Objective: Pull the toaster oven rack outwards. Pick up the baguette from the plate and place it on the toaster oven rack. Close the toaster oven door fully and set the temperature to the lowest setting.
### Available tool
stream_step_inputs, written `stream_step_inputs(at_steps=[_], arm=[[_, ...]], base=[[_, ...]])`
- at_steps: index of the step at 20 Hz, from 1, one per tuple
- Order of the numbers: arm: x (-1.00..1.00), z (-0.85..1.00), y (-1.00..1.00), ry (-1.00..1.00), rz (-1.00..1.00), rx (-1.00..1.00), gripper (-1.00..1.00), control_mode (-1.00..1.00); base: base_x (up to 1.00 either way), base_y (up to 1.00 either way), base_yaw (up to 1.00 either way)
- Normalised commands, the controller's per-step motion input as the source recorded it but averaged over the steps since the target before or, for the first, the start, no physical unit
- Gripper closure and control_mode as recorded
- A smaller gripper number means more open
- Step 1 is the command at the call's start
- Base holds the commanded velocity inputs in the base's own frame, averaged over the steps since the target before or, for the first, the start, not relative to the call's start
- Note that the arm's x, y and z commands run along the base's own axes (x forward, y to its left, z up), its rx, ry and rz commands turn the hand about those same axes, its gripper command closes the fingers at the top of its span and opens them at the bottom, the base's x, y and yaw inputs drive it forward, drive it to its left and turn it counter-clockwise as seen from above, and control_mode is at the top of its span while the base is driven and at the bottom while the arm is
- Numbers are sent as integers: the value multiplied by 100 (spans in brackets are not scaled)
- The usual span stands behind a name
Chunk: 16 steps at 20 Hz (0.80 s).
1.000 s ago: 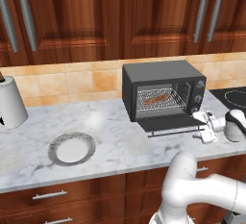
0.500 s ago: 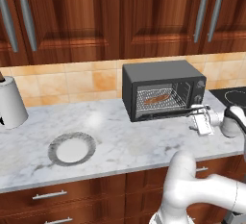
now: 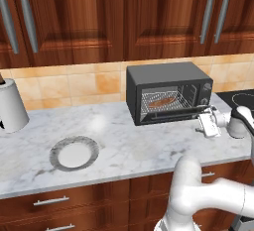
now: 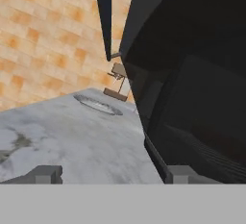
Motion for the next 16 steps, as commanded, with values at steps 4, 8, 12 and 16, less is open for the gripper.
stream_step_inputs(at_steps=[4,8,12,16], arm=[[36,77,65,0,-29,0,-100,-100],[48,82,81,0,-51,-8,-100,-100],[56,71,61,-4,-74,-19,-100,-100],[53,60,65,-8,-75,-14,-100,-100]], base=[[0,0,0],[0,0,0],[0,0,0],[0,0,0]])
